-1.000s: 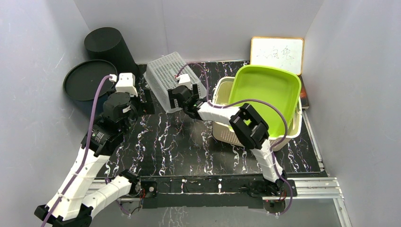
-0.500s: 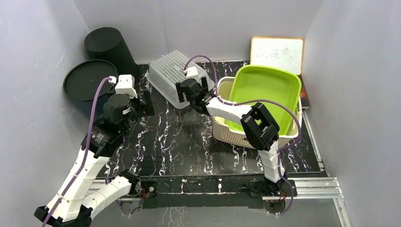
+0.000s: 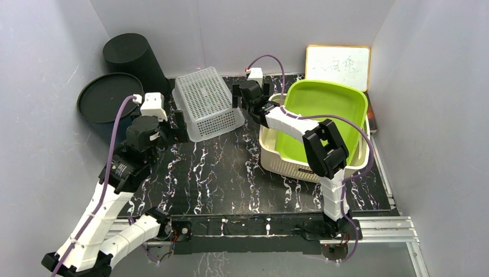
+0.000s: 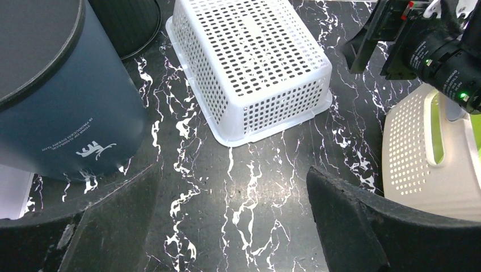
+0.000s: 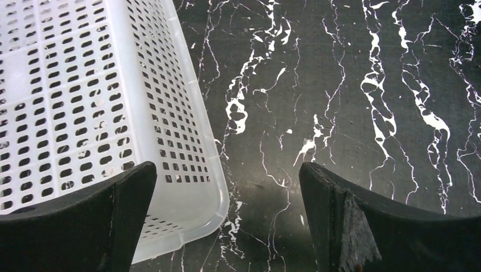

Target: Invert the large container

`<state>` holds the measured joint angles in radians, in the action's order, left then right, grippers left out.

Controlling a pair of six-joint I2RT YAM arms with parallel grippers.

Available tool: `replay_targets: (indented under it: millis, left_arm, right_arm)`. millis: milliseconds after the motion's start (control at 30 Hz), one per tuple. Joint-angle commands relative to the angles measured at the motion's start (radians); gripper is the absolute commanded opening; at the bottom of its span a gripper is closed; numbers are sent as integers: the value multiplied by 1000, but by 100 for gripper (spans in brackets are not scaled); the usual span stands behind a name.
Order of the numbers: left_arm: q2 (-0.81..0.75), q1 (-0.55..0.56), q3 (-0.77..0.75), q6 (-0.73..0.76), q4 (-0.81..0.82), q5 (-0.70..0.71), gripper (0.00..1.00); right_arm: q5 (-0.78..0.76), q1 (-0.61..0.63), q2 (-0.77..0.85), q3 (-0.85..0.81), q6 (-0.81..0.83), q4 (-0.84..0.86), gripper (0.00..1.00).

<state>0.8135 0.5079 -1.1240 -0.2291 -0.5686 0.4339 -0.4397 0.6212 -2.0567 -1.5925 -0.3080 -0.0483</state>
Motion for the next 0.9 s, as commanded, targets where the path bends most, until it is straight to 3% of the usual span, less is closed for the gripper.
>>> replay_targets:
  millis: [0,267,433,700,867]
  left_arm:
    - [-4,4,19,-2,8,5,98]
    - [-1,4,16,-3,0,2,98]
    - [-5,4,12,-1,-9,12,98]
    - [-4,4,19,-1,-4,14,98]
    - [-4,4,27,-5,4,11,98]
  right_arm:
    - [-38,25,27,-83,-15,-1,98]
    - [-248,35,-144,-273,110,-65,98]
    - [-241,36,-201,-331,136,-90,98]
    - [-39,56,-194,-323,124,-86,98]
    - [228,83,-142,-254,98,-17,98]
